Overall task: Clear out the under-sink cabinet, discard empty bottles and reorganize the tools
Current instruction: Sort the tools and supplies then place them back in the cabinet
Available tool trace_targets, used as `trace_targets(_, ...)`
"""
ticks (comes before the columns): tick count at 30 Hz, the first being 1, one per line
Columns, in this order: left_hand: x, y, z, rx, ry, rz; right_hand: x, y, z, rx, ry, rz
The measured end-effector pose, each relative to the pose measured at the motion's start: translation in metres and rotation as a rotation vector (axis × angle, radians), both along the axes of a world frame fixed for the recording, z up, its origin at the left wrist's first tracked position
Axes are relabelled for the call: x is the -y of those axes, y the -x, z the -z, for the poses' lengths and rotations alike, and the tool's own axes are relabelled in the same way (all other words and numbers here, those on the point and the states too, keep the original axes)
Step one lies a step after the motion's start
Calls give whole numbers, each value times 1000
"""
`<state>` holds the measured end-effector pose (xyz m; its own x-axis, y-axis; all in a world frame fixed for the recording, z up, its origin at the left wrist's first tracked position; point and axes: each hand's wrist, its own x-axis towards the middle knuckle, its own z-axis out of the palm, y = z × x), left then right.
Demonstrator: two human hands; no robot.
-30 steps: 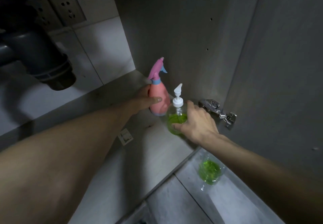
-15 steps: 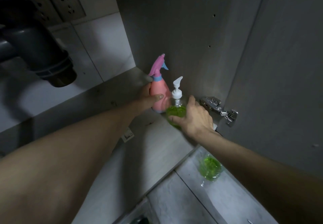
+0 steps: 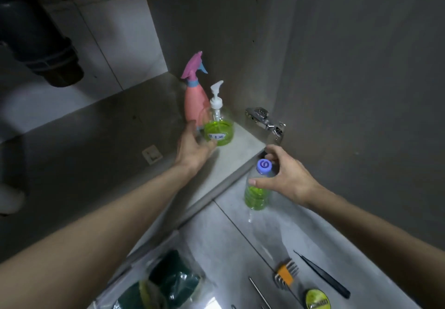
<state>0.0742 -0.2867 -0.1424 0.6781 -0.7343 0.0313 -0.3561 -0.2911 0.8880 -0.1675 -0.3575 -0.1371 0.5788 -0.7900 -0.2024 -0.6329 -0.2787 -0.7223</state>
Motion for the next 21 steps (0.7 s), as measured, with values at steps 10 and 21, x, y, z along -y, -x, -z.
trace_targets(10, 43, 5, -19, 89, -23, -24, -26, -2, 33, 52, 78, 123)
trace_targets(21, 54, 4, -12, 157, 47, -46, 2, -58, -47, 211, 484, 170)
